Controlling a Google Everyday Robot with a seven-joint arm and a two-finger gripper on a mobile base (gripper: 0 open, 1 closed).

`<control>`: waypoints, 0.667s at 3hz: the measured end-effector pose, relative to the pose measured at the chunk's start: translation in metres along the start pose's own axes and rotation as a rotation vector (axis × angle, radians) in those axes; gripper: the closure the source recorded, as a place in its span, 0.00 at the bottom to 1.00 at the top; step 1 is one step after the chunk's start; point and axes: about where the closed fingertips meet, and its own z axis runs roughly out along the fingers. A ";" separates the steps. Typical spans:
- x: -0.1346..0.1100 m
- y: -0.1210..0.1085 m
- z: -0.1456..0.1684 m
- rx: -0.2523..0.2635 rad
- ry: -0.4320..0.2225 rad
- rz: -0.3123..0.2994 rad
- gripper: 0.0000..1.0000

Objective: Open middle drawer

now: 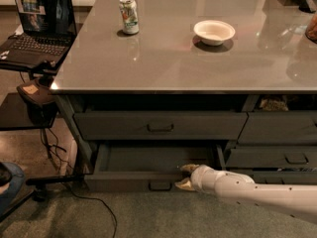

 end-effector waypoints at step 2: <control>0.003 0.007 -0.005 0.005 -0.006 -0.009 1.00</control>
Offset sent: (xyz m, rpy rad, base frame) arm -0.0473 -0.0206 -0.0110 -0.0077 -0.0575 0.0209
